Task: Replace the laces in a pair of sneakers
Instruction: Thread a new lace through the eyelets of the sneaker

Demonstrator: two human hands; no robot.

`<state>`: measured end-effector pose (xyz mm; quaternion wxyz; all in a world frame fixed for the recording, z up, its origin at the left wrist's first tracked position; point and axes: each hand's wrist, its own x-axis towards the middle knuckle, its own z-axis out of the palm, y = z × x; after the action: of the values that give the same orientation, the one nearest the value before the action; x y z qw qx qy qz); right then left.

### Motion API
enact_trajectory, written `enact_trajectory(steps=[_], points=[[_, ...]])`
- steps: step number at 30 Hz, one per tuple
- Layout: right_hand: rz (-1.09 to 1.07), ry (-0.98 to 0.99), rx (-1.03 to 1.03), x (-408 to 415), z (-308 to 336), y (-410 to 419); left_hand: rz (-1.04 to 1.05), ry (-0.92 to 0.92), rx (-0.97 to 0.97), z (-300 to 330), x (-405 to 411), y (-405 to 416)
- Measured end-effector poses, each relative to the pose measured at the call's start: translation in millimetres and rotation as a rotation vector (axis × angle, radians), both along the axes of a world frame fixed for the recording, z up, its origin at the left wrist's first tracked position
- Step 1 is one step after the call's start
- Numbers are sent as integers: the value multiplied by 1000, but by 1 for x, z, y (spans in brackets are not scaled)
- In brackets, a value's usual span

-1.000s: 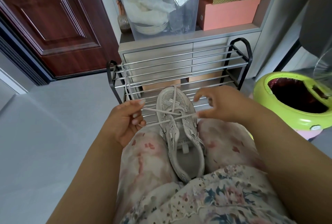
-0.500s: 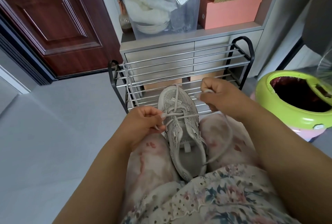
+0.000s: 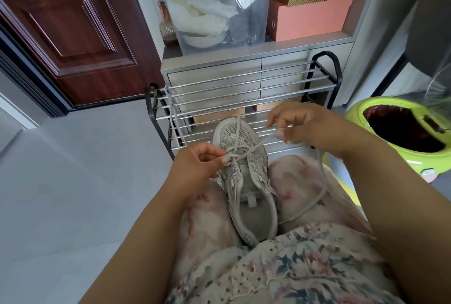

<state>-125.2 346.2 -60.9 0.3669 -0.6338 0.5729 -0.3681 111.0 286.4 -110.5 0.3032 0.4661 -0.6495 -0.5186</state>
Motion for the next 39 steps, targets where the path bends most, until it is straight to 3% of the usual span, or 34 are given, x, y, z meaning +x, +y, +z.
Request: enact_trajectory(steps=[4, 6, 14, 17, 20, 25, 31, 36, 39], points=[[178, -452, 9, 6, -1, 5, 14, -86, -56, -1, -2, 1], [192, -551, 41, -1, 4, 8, 6, -122, -63, -1, -1, 2], [429, 103, 426, 15, 16, 15, 57, -148, -190, 13, -16, -11], [260, 184, 336, 19, 15, 12, -23, -247, -277, 18, -31, -10], [18, 94, 202, 17, 9, 7, -65, -341, -292, 22, -44, -10], [-94, 235, -4, 21, 1, -4, -144, -213, -105, 45, -45, -4], [-27, 350, -55, 31, -11, -10, -288, -52, -136, 76, -39, -2], [-265, 599, 9, -2, -15, -12, -141, 436, 10, 93, -28, -18], [-358, 604, 158, -23, -15, -10, -35, 530, 22, 94, -24, -28]])
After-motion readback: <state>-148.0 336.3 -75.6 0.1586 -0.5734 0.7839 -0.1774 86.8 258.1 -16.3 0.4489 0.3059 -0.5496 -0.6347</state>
